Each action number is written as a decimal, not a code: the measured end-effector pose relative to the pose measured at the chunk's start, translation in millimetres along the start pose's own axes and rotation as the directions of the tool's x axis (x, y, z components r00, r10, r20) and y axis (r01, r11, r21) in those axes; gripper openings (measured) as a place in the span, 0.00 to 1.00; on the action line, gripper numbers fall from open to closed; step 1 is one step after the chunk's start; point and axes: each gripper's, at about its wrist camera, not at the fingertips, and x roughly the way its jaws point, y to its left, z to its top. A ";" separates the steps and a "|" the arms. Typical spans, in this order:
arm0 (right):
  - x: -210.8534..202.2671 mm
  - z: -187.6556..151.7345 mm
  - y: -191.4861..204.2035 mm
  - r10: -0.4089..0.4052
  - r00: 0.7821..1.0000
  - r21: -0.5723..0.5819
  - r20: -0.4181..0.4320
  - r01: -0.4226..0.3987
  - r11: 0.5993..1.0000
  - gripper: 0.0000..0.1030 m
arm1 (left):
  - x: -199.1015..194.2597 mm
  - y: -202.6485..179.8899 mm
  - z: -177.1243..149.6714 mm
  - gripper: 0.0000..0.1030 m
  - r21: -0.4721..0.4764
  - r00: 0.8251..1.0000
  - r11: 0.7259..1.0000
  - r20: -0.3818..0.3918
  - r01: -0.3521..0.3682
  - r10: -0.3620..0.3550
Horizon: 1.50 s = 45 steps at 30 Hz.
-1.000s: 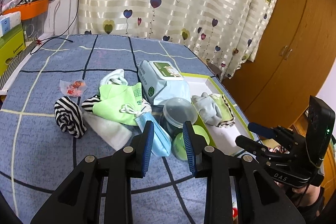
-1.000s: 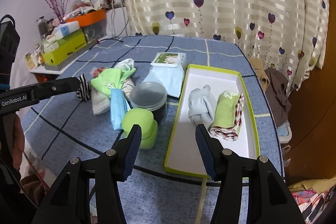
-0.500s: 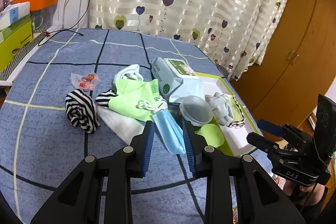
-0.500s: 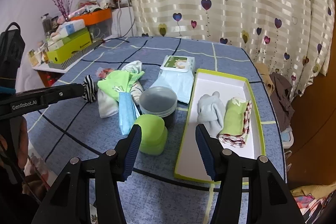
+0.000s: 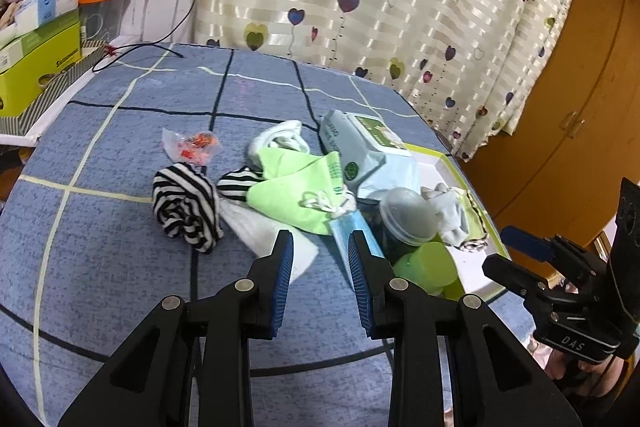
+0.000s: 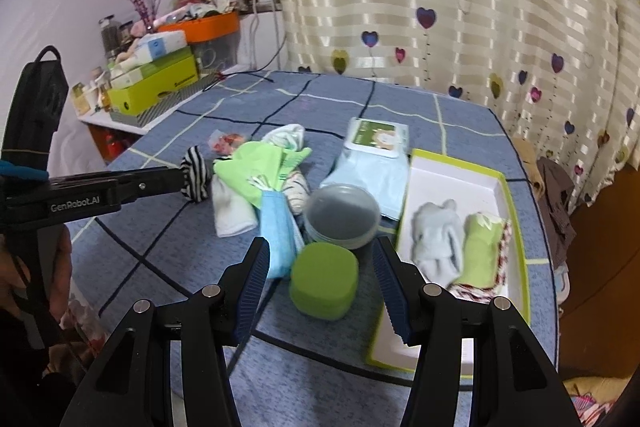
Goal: Organize soft objects
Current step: 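Move both grippers back toward the remaining pile of soft items, then grasp the striped sock with the left gripper while the right gripper grasps the blue mask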
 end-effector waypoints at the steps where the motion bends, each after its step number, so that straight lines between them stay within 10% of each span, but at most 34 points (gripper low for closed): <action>1: 3.5 1.6 4.7 0.009 1.000 -0.011 -0.004 -0.010 1.000 0.52 | 0.2 2.3 0.0 0.29 -0.004 1.000 1.000 0.000 -0.004 0.004; 19: 59.5 15.4 45.2 0.061 0.994 -0.110 -0.089 -0.071 0.991 0.51 | 14.2 64.2 4.4 0.29 -0.110 0.991 0.985 -0.005 -0.134 0.135; 23: 65.8 19.9 44.8 0.062 0.994 -0.109 -0.092 -0.072 0.991 0.51 | 27.2 78.0 6.8 0.56 -0.128 0.987 0.979 -0.021 -0.161 0.160; 39: 93.0 25.8 48.3 0.052 0.989 -0.135 -0.137 -0.071 0.988 0.51 | 74.5 97.5 13.4 0.56 -0.174 0.978 0.965 -0.103 -0.195 0.179; 45: 105.0 24.0 50.0 0.028 0.985 -0.160 -0.170 -0.056 0.986 0.48 | 80.1 103.9 10.4 0.27 -0.181 0.979 0.964 -0.106 -0.193 0.176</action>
